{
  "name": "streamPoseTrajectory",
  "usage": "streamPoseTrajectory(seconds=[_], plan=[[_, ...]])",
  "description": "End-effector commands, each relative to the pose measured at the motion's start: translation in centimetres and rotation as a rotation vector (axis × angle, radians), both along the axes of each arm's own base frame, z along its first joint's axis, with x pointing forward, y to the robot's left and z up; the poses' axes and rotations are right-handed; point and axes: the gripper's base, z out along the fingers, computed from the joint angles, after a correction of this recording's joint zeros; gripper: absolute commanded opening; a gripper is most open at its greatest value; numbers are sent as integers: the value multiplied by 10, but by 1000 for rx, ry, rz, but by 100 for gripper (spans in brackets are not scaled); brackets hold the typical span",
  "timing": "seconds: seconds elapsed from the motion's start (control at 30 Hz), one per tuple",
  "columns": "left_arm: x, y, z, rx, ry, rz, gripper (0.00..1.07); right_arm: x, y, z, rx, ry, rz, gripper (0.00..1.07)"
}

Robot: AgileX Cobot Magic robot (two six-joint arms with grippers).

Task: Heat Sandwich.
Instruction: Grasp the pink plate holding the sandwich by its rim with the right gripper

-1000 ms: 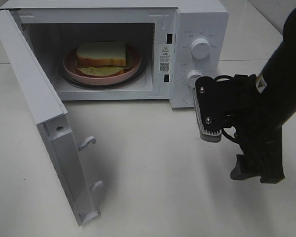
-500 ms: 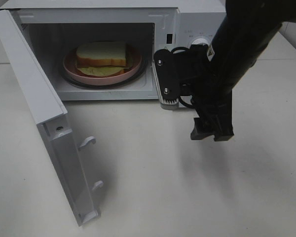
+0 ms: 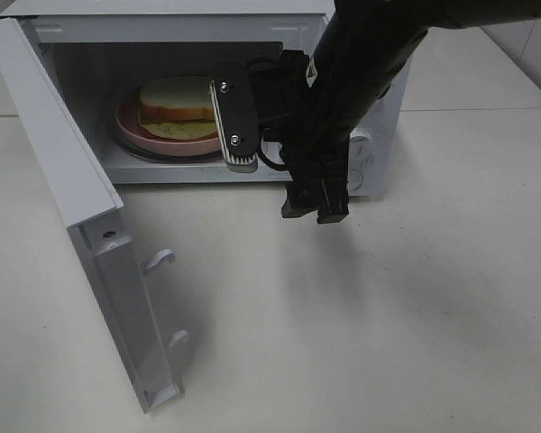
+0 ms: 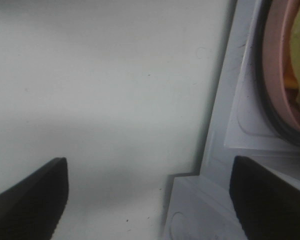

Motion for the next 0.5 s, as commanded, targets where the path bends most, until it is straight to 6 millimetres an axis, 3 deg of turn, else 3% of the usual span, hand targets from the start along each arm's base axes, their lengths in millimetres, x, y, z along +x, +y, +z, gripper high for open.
streamPoseTrajectory(seconds=[0.03, 0.5], plan=[[0, 0, 1, -1, -17, 6, 98, 8, 8, 1, 18, -39, 27, 83], [0, 0, 1, -1, -17, 6, 98, 37, 32, -13, 56, -91, 38, 81]])
